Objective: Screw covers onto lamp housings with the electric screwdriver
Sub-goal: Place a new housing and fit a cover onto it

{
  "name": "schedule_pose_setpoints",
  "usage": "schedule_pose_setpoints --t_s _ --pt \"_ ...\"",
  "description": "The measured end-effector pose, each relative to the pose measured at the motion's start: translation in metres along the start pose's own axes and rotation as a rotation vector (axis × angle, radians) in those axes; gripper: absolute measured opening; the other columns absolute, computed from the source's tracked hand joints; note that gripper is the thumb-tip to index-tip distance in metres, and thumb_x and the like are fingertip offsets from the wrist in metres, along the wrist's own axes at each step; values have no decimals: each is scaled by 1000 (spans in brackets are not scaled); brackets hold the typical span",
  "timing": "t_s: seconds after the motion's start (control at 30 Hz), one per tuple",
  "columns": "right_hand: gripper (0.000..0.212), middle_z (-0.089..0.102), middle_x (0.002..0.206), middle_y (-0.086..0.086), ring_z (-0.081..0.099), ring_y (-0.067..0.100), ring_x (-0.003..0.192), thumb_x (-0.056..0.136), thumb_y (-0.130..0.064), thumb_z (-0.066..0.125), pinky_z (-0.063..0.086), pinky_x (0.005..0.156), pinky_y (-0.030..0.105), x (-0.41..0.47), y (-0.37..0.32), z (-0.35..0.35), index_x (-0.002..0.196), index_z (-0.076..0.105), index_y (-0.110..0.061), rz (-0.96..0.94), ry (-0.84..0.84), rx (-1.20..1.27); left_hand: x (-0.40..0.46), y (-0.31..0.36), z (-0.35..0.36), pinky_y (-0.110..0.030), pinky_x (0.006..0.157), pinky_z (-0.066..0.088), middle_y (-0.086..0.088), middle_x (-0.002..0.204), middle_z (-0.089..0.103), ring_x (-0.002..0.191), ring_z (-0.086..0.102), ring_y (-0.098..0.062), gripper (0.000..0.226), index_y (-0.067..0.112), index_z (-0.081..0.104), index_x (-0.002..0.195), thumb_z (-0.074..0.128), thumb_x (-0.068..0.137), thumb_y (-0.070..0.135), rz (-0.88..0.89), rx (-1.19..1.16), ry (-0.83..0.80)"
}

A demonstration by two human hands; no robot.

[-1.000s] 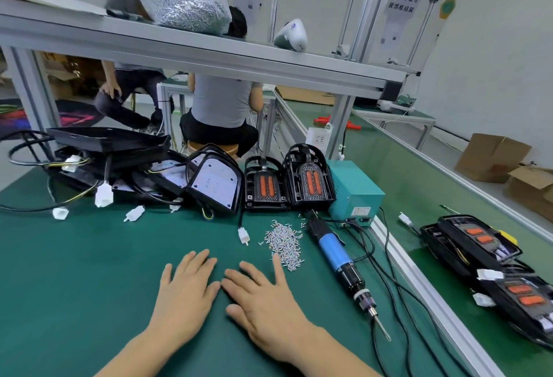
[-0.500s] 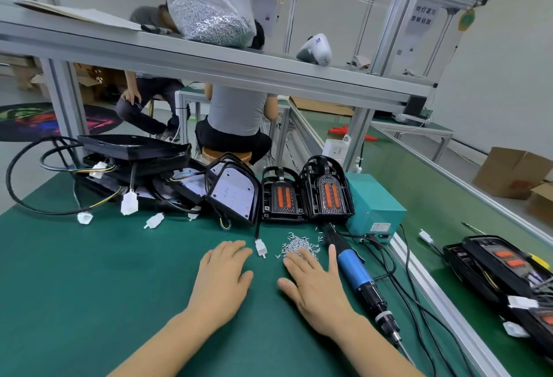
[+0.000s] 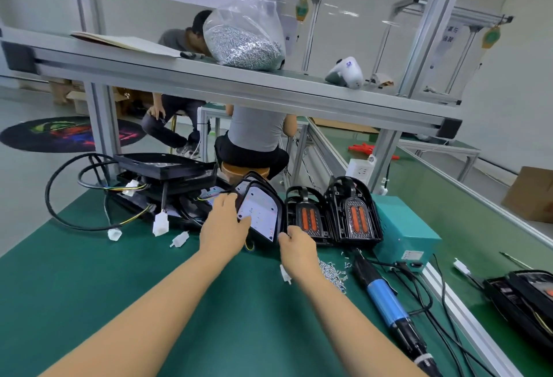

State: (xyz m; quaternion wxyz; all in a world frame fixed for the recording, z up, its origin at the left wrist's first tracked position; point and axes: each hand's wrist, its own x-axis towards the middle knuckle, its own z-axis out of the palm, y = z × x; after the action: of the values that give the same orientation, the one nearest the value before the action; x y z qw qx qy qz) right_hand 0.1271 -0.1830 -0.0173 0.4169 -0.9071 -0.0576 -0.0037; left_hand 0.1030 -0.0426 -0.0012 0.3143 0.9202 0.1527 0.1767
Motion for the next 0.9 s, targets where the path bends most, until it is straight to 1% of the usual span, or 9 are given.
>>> schedule_pose_setpoints --t_s 0.07,0.13,0.23,0.37,0.47,0.6,0.67,0.77,0.9 --pt "34 33 66 0 33 23 66 95 -9 42 13 57 35 9 -4 -1 66 25 -15 54 20 -31 4 5 -4 -37 87 40 -3 141 38 117 48 -26 45 14 41 136 52 93 25 13 -13 58" --pt "27 39 71 1 34 19 62 95 -10 42 21 58 34 13 -7 -2 70 33 -13 39 6 -51 4 7 -9 -35 88 34 1 136 44 116 45 -24 41 17 49 130 55 90 24 159 200 215" --pt "18 57 104 10 55 28 93 98 -15 45 41 76 33 14 -13 0 104 58 -3 -26 -38 -104 11 5 -28 -39 100 22 0 141 43 128 35 -25 43 18 51 129 55 86 22 256 455 392" --pt "34 54 134 7 52 27 119 100 -20 44 42 101 39 11 -22 9 131 55 -10 -114 -55 -169 39 -2 -62 -54 114 2 -4 154 25 144 11 -25 48 17 33 141 42 95 25 101 648 352" --pt "42 46 147 4 44 24 132 101 -22 44 34 109 35 10 -26 11 142 47 -12 -148 -34 -184 57 -11 -89 -56 114 1 -7 148 36 142 17 -27 44 13 38 138 41 96 25 -63 650 302" --pt "41 47 147 4 43 22 133 102 -21 44 31 110 34 10 -37 15 142 46 -11 -217 -15 -169 66 -21 -109 -54 114 14 -10 113 63 123 44 -31 12 15 57 89 46 92 20 -201 664 139" --pt "36 53 138 8 46 26 127 101 -19 44 34 105 36 9 -48 18 134 52 -7 -275 1 -149 65 -26 -111 -44 98 36 -12 107 64 111 52 -32 8 13 58 91 50 88 10 -203 608 140" --pt "22 57 122 6 46 27 121 100 -19 40 31 99 37 12 -74 23 114 56 -12 -470 62 -231 63 -32 -112 -35 69 39 -14 103 64 103 55 -32 14 10 60 95 54 85 2 -170 546 222" --pt "45 32 154 -4 20 15 144 107 -30 28 6 119 43 18 -108 38 149 35 -19 -639 -10 -344 59 -40 -116 -34 62 35 -14 97 63 101 53 -32 5 8 59 84 56 87 6 -106 516 298"
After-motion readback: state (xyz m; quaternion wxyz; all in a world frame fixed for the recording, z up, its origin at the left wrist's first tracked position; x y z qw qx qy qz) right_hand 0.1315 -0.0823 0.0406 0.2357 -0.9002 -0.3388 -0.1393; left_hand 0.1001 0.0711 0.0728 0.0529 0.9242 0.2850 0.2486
